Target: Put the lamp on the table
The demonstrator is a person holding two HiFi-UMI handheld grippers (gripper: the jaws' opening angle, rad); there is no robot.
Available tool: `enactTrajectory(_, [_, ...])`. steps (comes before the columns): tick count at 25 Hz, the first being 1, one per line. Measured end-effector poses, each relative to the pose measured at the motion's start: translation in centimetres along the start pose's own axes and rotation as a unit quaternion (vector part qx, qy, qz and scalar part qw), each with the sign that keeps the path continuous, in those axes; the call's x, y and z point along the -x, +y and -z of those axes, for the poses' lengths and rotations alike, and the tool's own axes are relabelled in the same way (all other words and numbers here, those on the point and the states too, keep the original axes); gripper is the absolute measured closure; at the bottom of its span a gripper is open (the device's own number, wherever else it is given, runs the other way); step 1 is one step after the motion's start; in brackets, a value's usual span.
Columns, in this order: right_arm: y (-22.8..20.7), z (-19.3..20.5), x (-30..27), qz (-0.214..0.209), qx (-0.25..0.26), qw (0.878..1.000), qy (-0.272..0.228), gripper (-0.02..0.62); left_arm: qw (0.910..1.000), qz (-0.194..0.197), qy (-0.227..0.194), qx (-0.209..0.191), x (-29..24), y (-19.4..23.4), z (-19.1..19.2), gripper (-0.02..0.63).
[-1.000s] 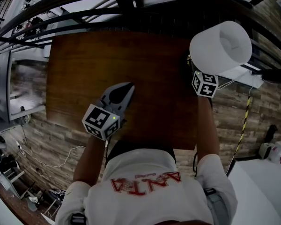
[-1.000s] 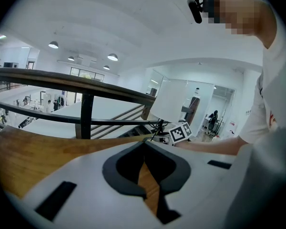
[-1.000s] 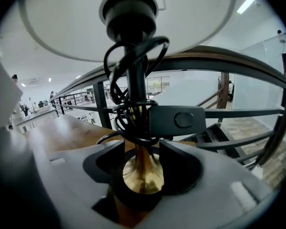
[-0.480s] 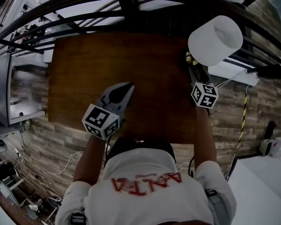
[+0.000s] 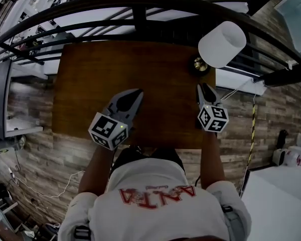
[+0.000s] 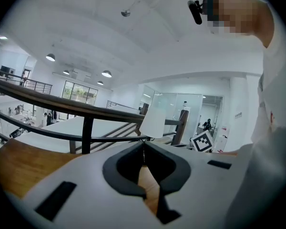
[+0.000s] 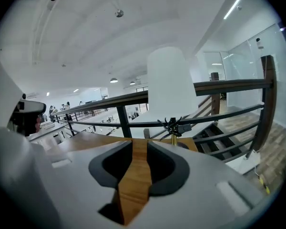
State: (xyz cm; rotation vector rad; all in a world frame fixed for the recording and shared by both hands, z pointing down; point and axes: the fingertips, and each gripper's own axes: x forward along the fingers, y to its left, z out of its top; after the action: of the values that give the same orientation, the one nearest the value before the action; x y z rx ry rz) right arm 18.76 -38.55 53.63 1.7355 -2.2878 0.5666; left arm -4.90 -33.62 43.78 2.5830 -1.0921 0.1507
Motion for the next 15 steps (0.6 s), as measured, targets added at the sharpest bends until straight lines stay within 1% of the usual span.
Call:
enactTrajectory(3, [2.4, -0.5, 2.3, -0.009, 0.012, 1.000, -0.010, 0.526, 0.9999, 0.009, -0.009, 0.005, 1.3, -0.5, -0.6, 0.597])
enactTrajectory(5, [4.5, -1.0, 3.1, -0.021, 0.039, 0.999, -0.014, 0.551, 0.9997, 0.013, -0.017, 0.009, 2.2, -0.4, -1.1, 0.597])
enactTrajectory(7, [6.6, -1.8, 4.1, -0.035, 0.067, 0.997, -0.018, 0.568, 0.9994, 0.016, -0.030, 0.006, 2.9, -0.5, -1.7, 0.597])
enactTrajectory(9, [8.5, -2.8, 5.3, -0.050, 0.085, 0.995, -0.023, 0.581, 0.9988, 0.021, -0.045, 0.001, 3.8, -1.0, -2.4, 0.597])
enactTrajectory(11, [10.3, -3.9, 6.4, -0.063, 0.088, 0.994, -0.030, 0.589, 0.9983, 0.024, -0.053, -0.004, 4.8, -1.1, -2.9, 0.597])
enactTrajectory(15, [13.2, -6.3, 8.5, -0.083, 0.084, 0.992, -0.045, 0.594, 0.9984, 0.022, -0.051, -0.002, 6.3, -0.3, -3.2, 0.597])
